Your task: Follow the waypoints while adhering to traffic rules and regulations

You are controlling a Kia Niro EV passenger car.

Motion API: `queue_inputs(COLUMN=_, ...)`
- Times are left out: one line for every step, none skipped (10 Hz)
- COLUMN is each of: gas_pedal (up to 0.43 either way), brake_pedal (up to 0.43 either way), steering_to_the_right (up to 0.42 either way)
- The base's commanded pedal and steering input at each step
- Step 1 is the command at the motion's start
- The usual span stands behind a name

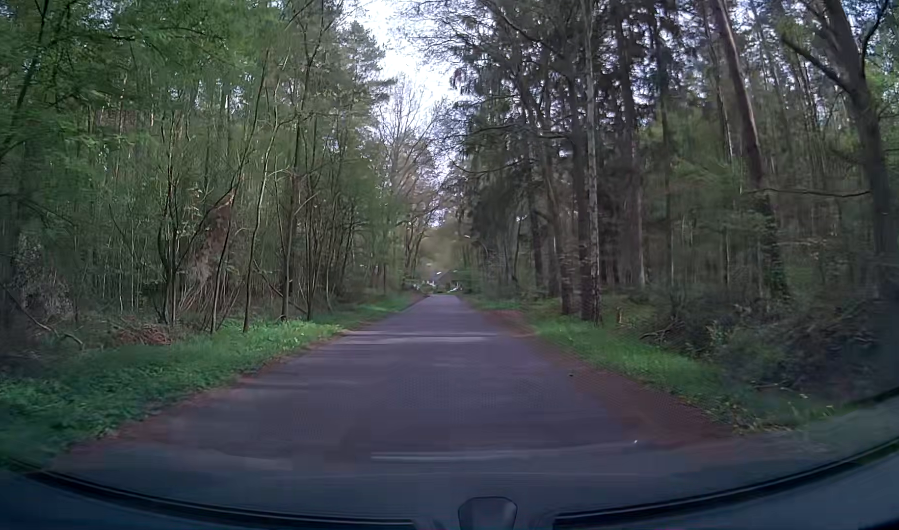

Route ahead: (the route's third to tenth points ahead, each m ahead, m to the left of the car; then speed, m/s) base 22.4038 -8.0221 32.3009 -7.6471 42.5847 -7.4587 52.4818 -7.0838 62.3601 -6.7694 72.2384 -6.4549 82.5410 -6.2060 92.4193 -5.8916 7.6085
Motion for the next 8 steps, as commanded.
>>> queue_inputs(gas_pedal=0.13, brake_pedal=0.0, steering_to_the_right=-0.01)
queue_inputs(gas_pedal=0.13, brake_pedal=0.0, steering_to_the_right=-0.009)
queue_inputs(gas_pedal=0.13, brake_pedal=0.0, steering_to_the_right=-0.009)
queue_inputs(gas_pedal=0.13, brake_pedal=0.0, steering_to_the_right=-0.006)
queue_inputs(gas_pedal=0.13, brake_pedal=0.0, steering_to_the_right=-0.002)
queue_inputs(gas_pedal=0.13, brake_pedal=0.0, steering_to_the_right=0.005)
queue_inputs(gas_pedal=0.13, brake_pedal=0.0, steering_to_the_right=0.011)
queue_inputs(gas_pedal=0.13, brake_pedal=0.0, steering_to_the_right=0.014)
